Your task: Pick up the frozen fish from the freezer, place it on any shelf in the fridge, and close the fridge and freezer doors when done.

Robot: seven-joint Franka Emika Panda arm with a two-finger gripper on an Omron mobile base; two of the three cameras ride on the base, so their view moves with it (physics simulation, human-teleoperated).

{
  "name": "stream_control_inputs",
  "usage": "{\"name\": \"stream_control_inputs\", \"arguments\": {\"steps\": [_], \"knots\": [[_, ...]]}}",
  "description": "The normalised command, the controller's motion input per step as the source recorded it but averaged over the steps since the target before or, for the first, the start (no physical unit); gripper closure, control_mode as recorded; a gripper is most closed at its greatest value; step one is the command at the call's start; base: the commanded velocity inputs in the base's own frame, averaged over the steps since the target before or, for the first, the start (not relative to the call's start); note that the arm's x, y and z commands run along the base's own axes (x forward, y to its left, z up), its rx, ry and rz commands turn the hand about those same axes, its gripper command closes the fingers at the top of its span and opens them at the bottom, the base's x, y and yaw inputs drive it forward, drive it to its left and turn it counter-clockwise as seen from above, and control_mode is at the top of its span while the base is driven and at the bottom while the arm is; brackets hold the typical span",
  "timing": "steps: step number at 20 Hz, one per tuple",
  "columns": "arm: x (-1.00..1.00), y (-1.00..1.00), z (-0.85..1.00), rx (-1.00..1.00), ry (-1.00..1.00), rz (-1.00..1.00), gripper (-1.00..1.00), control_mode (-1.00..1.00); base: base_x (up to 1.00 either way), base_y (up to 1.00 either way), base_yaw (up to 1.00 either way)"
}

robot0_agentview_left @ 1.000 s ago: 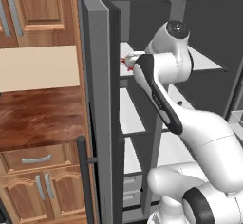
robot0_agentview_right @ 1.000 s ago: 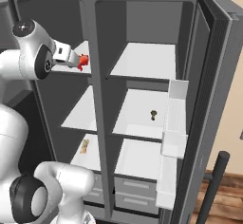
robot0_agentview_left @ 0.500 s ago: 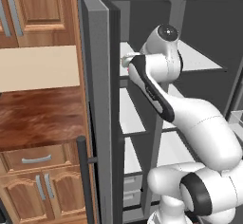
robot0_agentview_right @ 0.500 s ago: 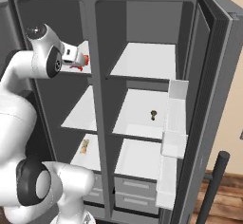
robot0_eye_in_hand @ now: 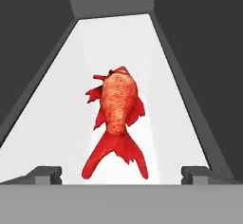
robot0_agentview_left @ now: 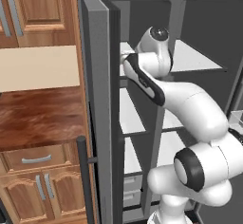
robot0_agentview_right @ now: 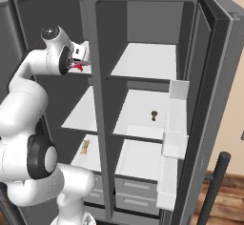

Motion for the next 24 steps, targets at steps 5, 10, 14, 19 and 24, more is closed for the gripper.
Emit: {"name": "stream_control_inputs", "arguments": {"steps": [5,10,14,19,24], "knots": [[0.52,0.02,-0.22,0.03,0.05,-0.04,-1.0,-1.0,0.0,0.0,0.0],[0.39,0.0,-0.31,0.02,0.06,-0.04,-1.0,-1.0,0.0,0.0,0.0],[0.48,0.03,-0.31,0.0,0.05,-0.02,-1.0,-1.0,0.0,0.0,0.0],[0.59,0.05,-0.22,0.0,0.03,0.0,-1.0,-1.0,0.0,0.0,0.0],[0.38,0.04,-0.35,0.0,0.06,0.0,-1.0,-1.0,0.0,0.0,0.0]]}}
